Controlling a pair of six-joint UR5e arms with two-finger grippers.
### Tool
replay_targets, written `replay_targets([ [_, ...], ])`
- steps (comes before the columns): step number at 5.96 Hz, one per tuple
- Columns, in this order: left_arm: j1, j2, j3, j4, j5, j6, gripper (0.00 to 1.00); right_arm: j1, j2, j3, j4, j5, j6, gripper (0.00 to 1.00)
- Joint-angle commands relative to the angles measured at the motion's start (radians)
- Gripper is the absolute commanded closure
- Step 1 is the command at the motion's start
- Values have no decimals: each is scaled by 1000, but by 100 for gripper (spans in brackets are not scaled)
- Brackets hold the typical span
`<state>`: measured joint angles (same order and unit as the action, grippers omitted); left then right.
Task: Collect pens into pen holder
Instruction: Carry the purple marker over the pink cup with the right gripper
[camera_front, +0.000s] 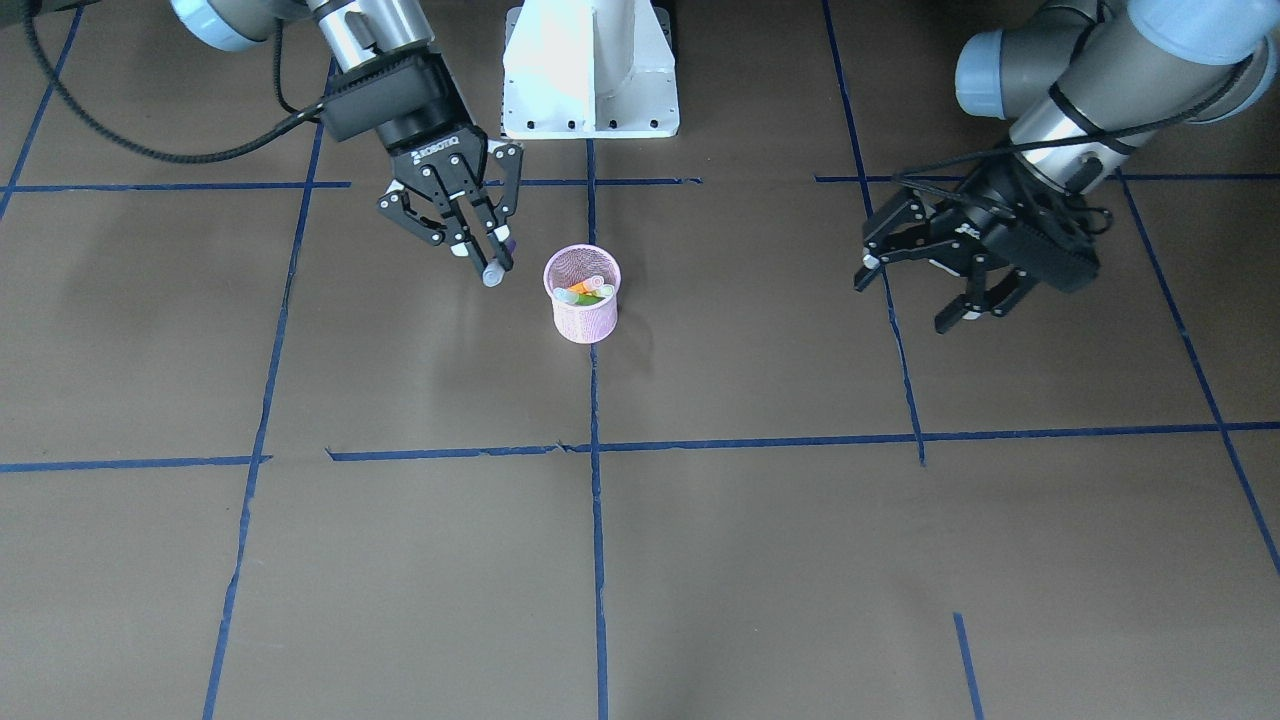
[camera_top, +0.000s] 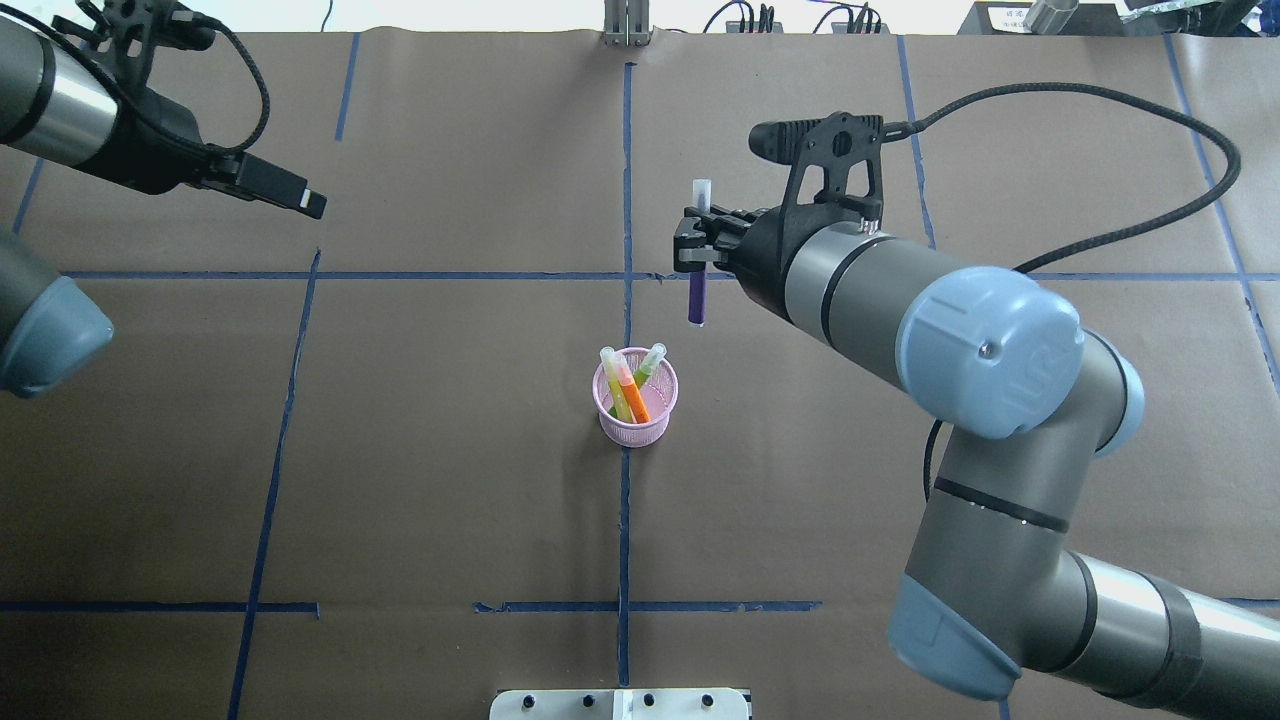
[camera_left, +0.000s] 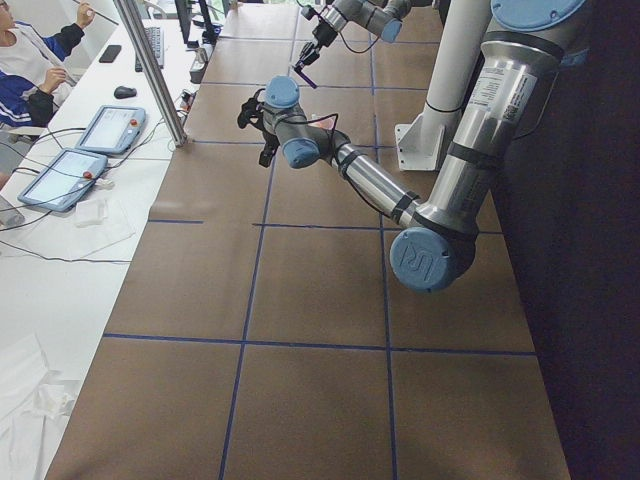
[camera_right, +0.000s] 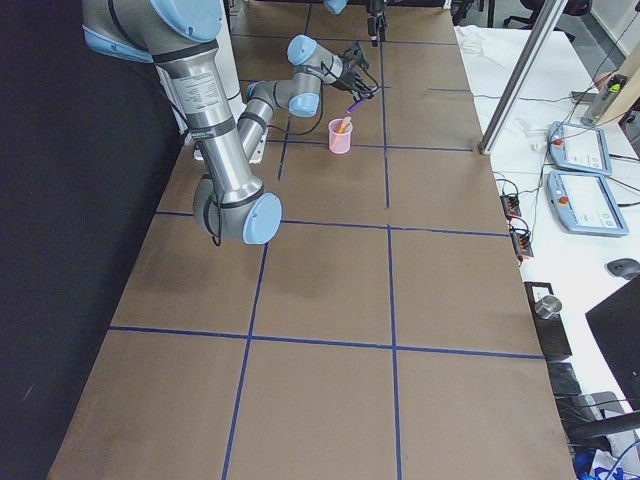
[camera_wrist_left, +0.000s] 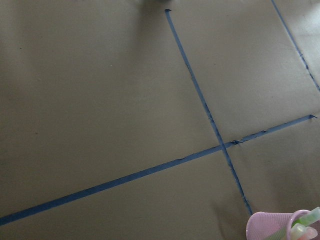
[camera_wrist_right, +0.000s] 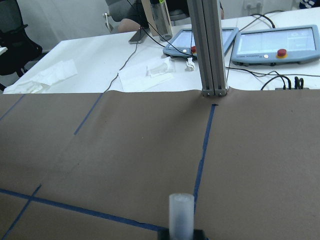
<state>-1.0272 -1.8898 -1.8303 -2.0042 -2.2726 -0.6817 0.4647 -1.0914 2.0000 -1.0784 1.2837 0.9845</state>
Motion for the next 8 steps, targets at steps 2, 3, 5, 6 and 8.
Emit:
replay_targets([
  [2,-14,26,11,25,-5,67,0,-121,-5,-88,130,-144,-138,100],
  [3,-14,26,14,25,-4,70,0,-138,-4,-114,140,-156,-173,100],
  [5,-14,37,16,25,-1,73,0,-150,4,-191,254,-172,-173,100],
  [6,-14,38,17,25,-1,74,0,-150,5,-199,264,-173,-173,100],
  [8,-14,38,19,25,1,74,0,-167,2,-216,267,-178,-173,100],
])
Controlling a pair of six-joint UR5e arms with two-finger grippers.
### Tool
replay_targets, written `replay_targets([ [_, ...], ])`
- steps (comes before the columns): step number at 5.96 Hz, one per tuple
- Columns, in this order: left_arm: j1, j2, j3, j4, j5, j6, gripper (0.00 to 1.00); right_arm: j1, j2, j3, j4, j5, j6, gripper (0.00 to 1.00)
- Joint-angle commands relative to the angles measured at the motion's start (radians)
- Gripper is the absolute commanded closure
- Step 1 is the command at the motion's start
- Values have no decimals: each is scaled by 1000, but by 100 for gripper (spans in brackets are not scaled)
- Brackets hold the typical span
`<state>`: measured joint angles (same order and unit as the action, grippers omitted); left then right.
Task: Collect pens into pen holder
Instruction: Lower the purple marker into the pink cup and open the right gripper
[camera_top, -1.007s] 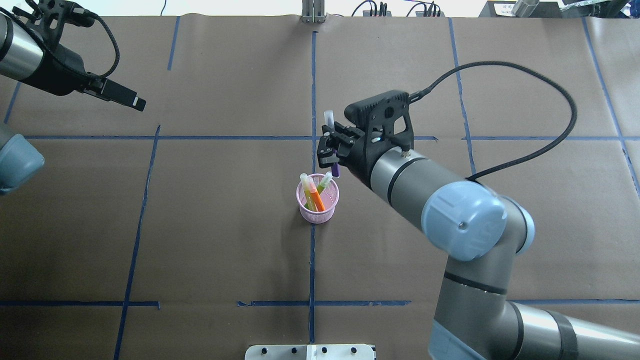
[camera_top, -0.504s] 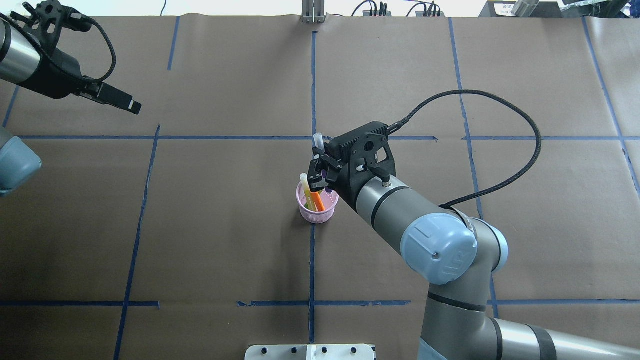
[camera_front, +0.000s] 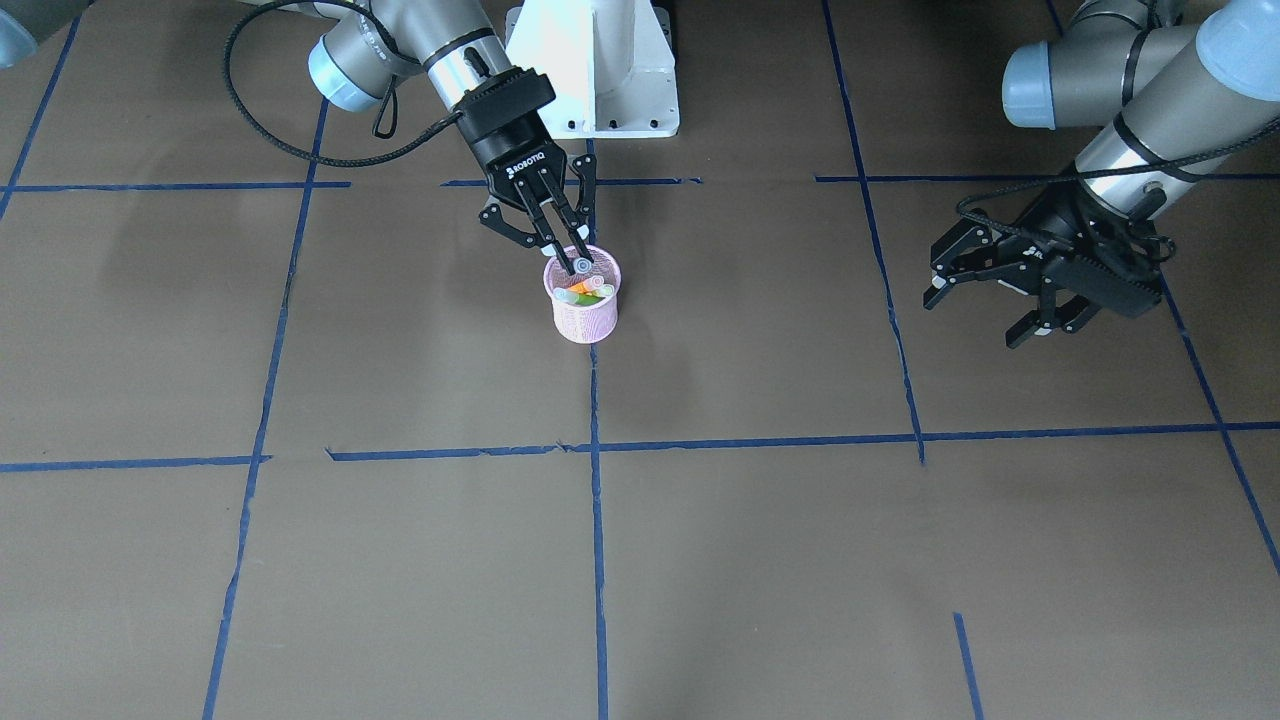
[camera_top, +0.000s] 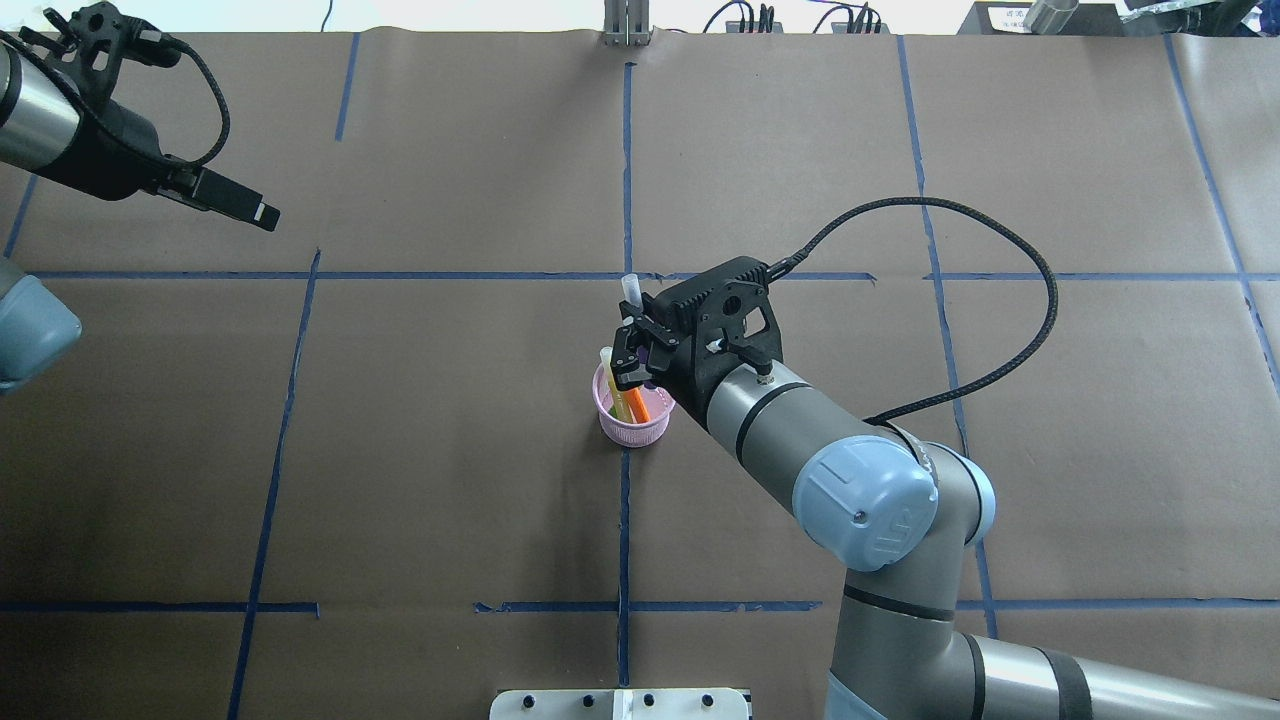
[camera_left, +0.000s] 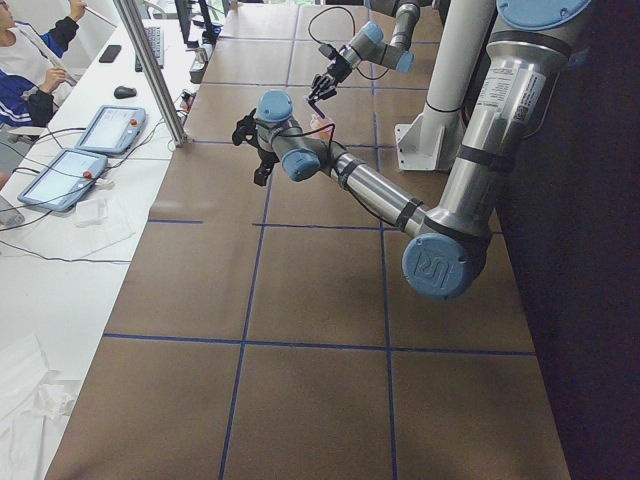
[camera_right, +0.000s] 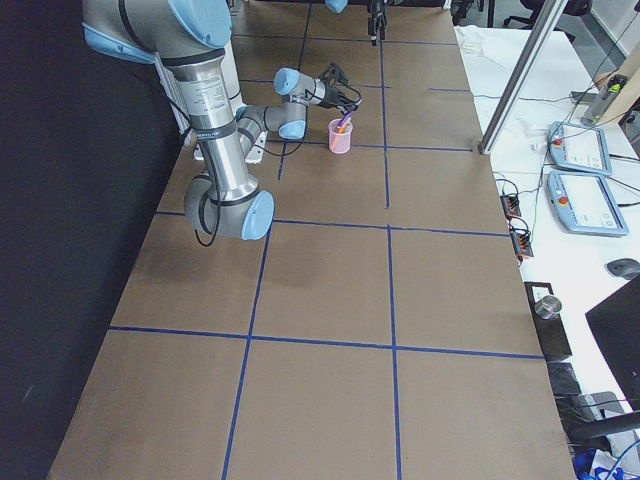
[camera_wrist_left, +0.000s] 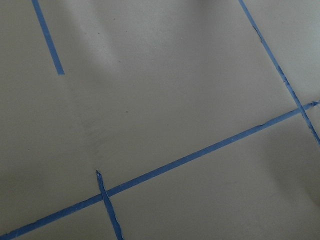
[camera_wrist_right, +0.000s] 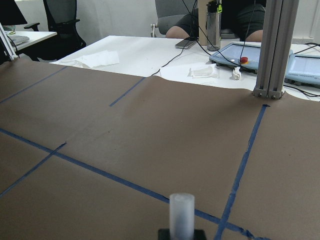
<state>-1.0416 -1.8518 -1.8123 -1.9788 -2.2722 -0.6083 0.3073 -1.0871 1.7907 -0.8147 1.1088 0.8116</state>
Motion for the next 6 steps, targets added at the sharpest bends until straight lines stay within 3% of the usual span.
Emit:
replay_targets([
  [1,2,0,4,0,0,1,0,-23,-2,-20,3,-21,0,99],
  [2,2,0,5,0,0,1,0,-43,0,-31,3,-59,1,98],
  [3,2,0,5,0,0,1,0,-45,1,-33,5,-67,1,86],
  [4,2,0,5,0,0,1,0,-47,10,-33,5,-67,6,25],
  [5,2,0,5,0,0,1,0,-48,10,-31,3,-69,3,0],
  [6,3,0,8,0,2,1,0,-48,7,-30,3,-67,0,0],
])
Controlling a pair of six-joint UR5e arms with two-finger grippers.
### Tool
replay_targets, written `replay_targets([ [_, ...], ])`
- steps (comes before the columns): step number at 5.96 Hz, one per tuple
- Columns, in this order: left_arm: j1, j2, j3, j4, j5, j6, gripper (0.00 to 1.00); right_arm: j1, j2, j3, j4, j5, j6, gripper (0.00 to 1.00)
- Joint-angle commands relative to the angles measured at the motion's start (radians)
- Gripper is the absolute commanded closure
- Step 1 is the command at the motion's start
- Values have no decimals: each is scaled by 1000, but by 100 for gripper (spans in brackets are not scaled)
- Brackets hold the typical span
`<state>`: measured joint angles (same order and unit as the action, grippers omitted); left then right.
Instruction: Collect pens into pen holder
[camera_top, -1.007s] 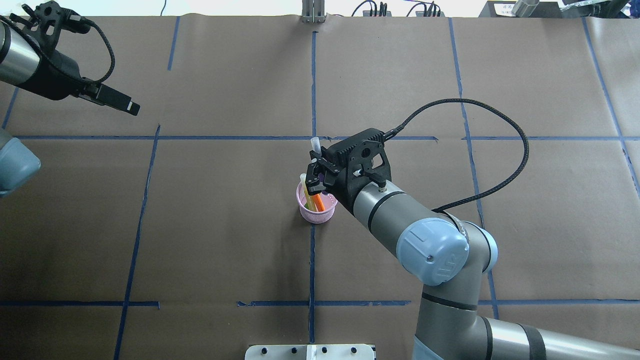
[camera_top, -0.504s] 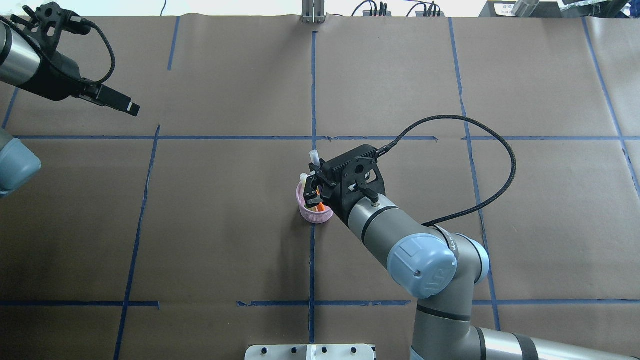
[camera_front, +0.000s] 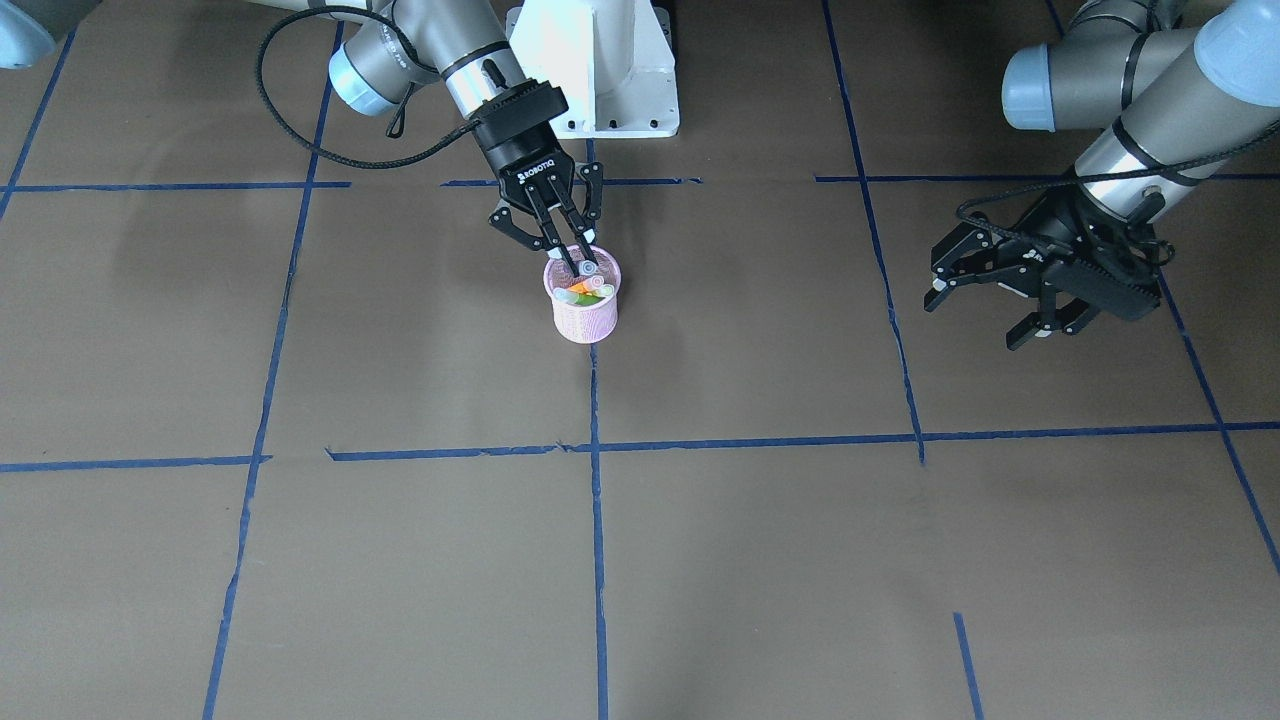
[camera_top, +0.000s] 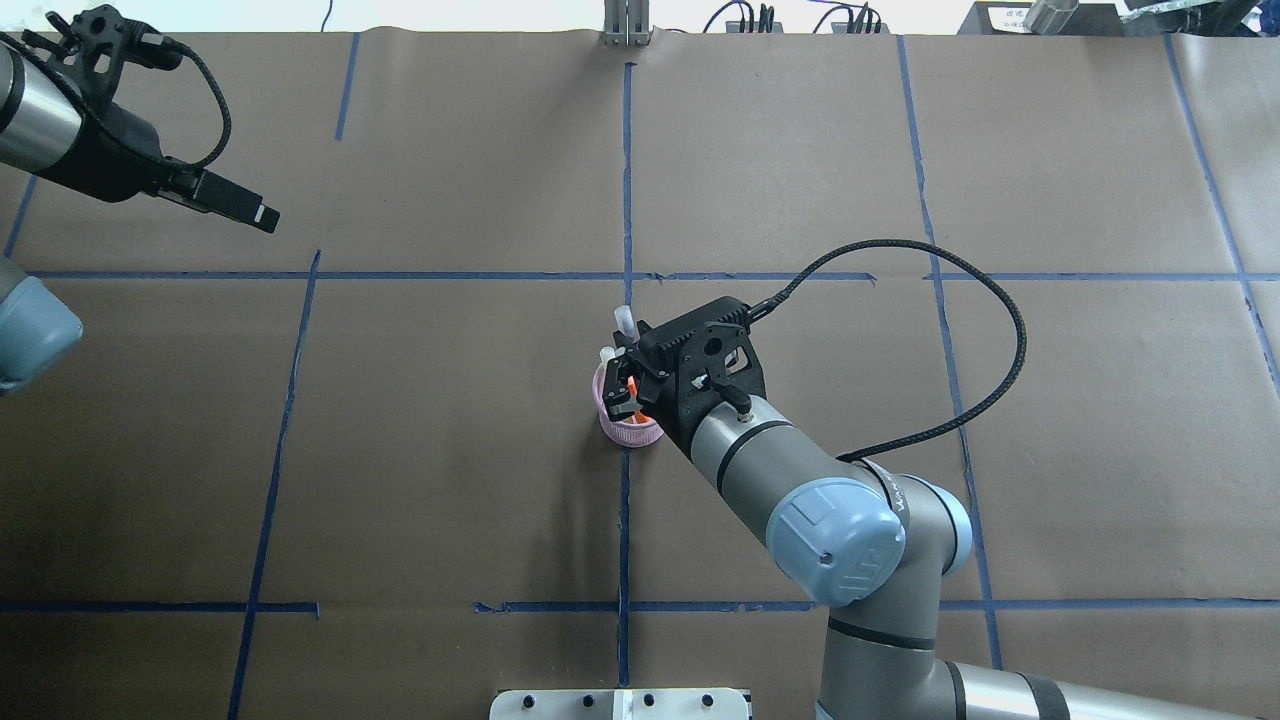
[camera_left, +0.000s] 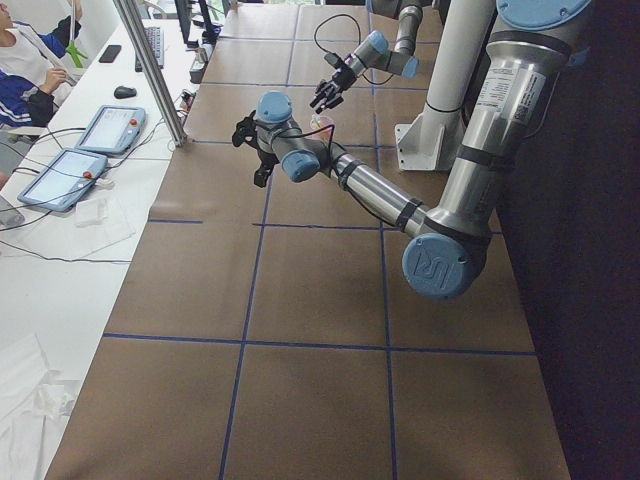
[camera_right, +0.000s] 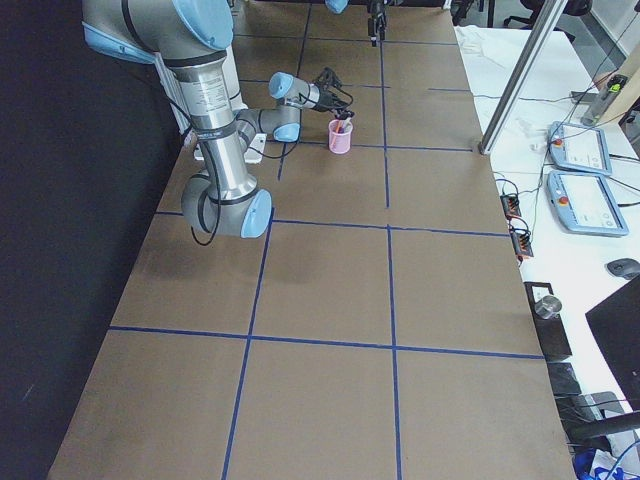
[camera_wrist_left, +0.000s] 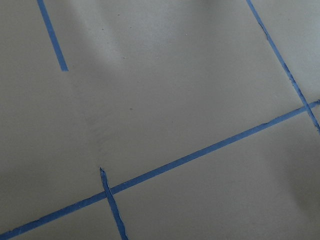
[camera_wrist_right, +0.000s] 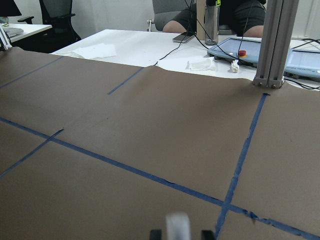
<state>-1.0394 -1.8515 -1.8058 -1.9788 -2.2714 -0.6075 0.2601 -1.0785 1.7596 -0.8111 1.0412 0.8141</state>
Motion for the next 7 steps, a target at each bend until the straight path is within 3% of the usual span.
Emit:
replay_targets([
  [1,1,0,9,-2,1,0,0,-1,2,20,-2,6,-10,0],
  [2,-7,0,8,1,-3,30,0,10,2,84,-57,38,-12,0],
  [3,-39,12,6,8,-13,43,0,75,-1,198,-247,160,-12,0],
  [4,-72,18,8,20,-35,72,0,182,-11,300,-463,344,-9,0],
  [6,-183,15,2,225,-74,298,0,426,-26,336,-785,679,-7,0],
  [7,-245,18,5,309,-74,325,0,585,-31,333,-963,836,-21,0],
])
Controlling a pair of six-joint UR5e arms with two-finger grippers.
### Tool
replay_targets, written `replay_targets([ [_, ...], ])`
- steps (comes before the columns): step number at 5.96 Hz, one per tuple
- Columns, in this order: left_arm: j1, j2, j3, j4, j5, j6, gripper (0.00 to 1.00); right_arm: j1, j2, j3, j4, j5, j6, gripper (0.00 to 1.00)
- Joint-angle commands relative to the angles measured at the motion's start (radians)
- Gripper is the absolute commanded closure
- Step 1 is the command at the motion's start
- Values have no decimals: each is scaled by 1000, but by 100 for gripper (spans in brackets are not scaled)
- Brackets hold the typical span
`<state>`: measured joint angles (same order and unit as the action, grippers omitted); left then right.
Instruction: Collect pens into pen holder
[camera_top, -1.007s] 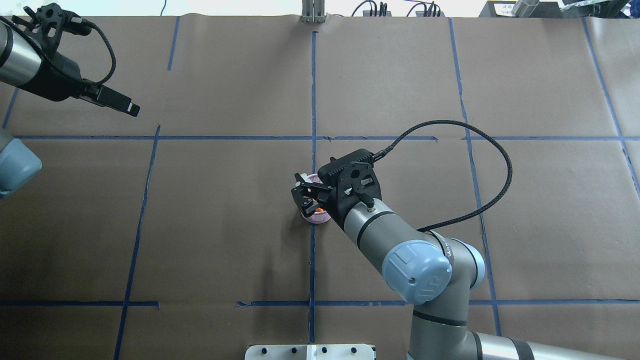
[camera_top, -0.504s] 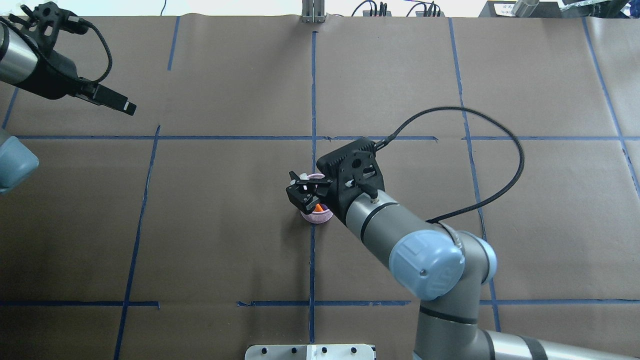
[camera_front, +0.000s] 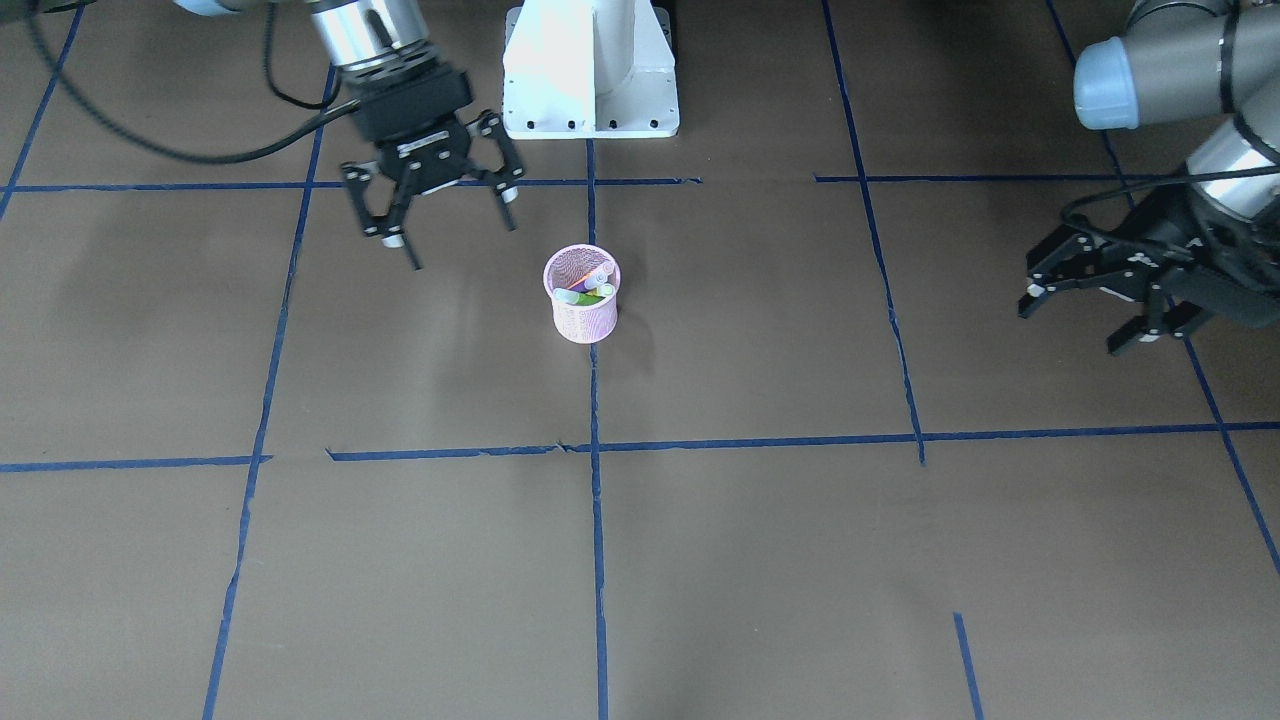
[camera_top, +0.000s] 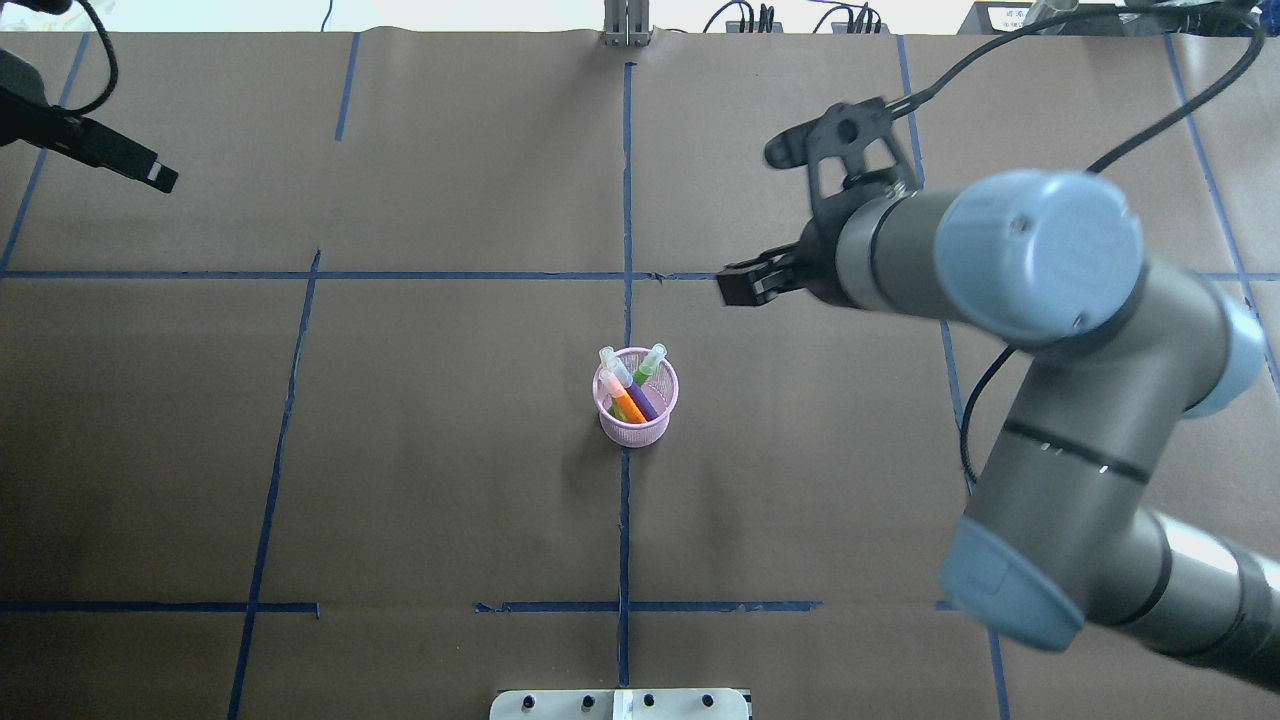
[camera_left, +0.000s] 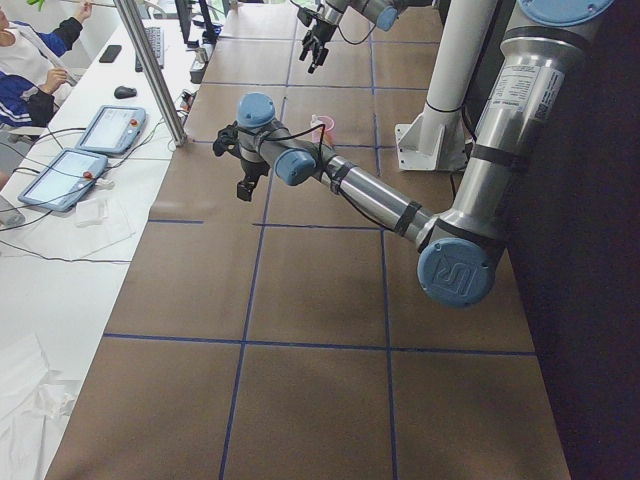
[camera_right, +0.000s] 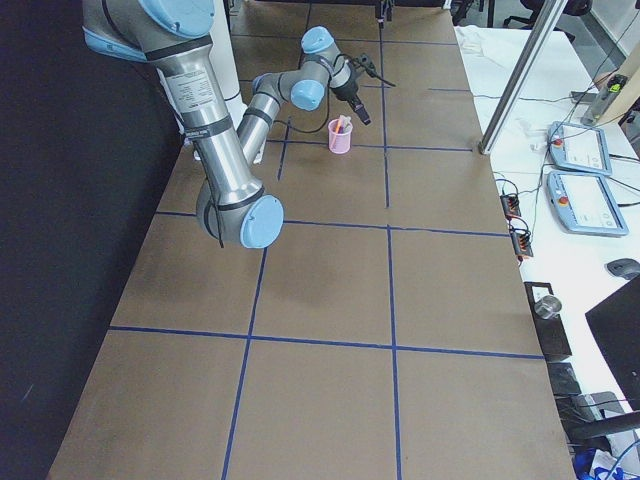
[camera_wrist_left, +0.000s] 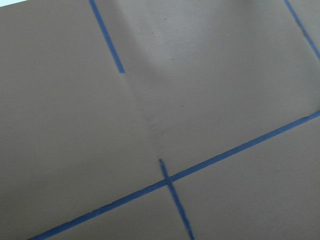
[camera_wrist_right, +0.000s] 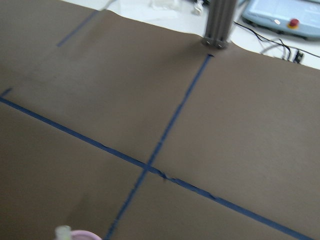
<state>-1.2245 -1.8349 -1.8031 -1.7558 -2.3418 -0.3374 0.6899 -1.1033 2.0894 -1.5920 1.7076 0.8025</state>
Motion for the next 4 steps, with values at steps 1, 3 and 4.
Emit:
replay_targets([
  [1,-113,26,5,164,-4,86,0,254,-83,0,-192,235,-32,0],
  [3,-263,77,82,342,-4,211,0,488,-234,-81,-190,413,-332,0],
  [4,-304,80,143,351,-4,237,0,611,-275,-179,-191,541,-544,0],
])
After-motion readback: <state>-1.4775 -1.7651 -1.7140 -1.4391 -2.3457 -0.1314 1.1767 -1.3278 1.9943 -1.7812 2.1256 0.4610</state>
